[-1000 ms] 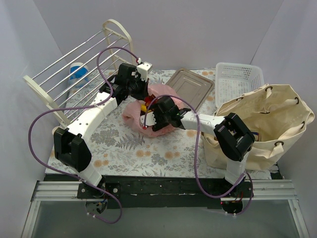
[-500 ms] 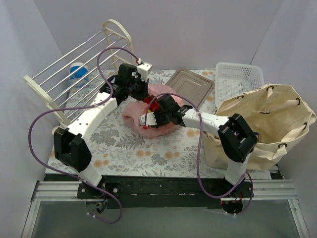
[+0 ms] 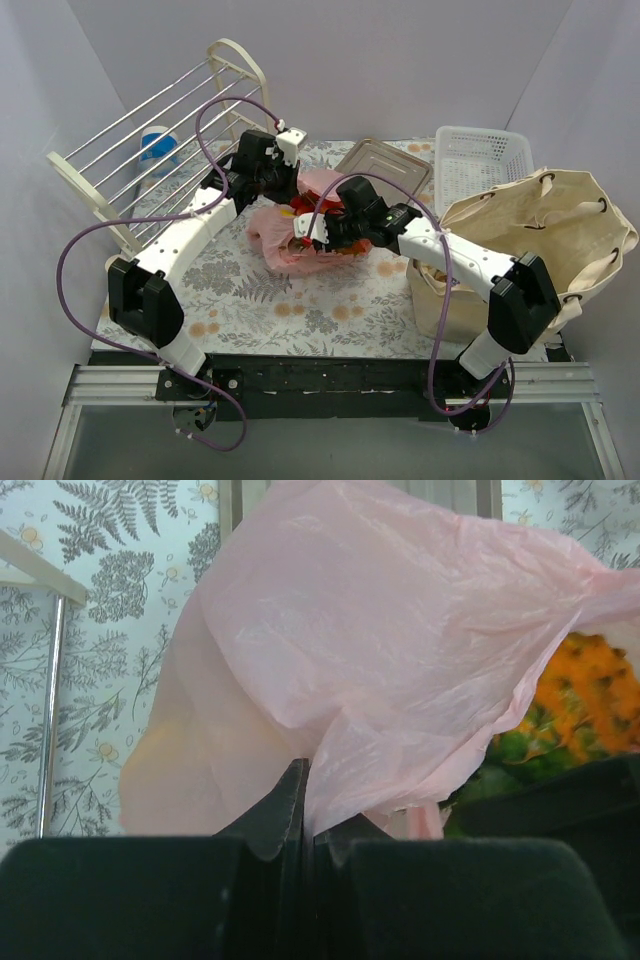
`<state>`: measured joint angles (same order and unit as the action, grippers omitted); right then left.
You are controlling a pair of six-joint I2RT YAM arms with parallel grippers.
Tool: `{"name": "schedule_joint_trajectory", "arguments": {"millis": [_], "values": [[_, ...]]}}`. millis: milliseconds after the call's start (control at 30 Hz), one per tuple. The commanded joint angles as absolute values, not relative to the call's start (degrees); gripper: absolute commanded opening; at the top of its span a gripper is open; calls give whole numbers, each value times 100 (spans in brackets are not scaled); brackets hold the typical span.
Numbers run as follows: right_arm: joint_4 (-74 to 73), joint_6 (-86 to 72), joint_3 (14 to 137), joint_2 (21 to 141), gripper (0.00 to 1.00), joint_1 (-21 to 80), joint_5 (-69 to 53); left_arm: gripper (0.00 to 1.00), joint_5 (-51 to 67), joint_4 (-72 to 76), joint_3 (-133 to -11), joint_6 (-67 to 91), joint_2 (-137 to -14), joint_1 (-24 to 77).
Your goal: Untie the knot of the grocery bags and take out the mixed food
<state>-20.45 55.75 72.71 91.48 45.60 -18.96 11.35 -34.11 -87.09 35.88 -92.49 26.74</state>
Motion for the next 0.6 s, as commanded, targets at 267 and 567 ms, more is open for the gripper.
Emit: {"name": "schedule_joint_trajectory", "arguments": {"millis": [267,567], "values": [[-1828,4597,6451,7752,1,4219,-2935,8,642,-3647,-6970,2865,-7340,2646],[-1688,4272,6513,7655,1,4201,-2795,84,546,-4656,-7032,2005,-6751,2663]]}}
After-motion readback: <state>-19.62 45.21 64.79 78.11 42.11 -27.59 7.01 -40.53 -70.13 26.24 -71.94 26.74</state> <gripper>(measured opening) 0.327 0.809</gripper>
